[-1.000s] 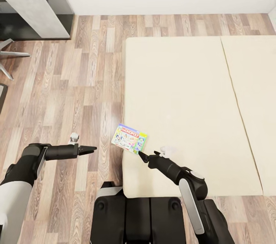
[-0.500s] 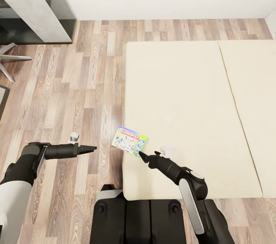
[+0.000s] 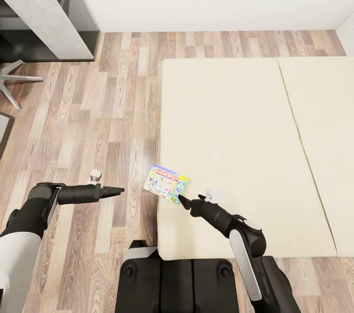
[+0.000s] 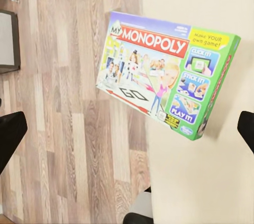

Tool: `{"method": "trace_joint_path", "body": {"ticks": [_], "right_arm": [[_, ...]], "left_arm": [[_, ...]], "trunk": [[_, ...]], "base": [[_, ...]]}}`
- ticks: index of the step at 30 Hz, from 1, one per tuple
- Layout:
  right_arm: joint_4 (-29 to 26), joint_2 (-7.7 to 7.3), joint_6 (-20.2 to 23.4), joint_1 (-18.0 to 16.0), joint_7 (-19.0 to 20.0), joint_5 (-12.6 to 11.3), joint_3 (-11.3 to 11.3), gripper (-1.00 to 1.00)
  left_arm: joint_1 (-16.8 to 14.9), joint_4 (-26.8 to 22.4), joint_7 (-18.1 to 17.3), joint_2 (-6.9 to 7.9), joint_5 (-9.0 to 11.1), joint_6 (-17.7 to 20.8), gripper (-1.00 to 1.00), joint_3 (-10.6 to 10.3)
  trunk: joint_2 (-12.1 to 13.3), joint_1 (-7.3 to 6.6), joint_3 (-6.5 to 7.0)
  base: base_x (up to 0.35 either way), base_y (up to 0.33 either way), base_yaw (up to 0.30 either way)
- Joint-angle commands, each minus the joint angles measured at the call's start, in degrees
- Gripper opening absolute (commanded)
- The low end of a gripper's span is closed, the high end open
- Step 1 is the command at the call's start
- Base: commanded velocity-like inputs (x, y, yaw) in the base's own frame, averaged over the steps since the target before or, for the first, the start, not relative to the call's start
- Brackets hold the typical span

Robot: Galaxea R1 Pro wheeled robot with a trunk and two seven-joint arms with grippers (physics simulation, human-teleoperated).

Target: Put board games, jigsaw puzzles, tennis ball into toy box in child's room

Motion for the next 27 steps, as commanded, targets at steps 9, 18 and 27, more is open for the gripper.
{"method": "trace_joint_path", "body": {"ticks": [9,18,27], "right_arm": [[0.2,0.08,0.3,0.0,0.1,-0.1,0.1,1.0],[0.2,0.07,0.3,0.0,0.0,0.0,0.1,1.0],[0.2,0.03,0.3,0.0,0.1,0.0,0.0,1.0]], "left_arm": [[0.0,0.0,-0.5,-0.04,-0.7,0.6,1.0,0.0],[0.0,0.0,-0.5,-0.05,-0.6,0.6,1.0,0.2],[0.0,0.0,-0.5,-0.02,-0.6,0.6,1.0,0.2]], "trunk": [[-0.1,0.04,0.79],[-0.1,0.04,1.63],[-0.1,0.04,2.48]], "base": [[0.0,0.0,0.0],[0.0,0.0,0.0],[0.0,0.0,0.0]]}}
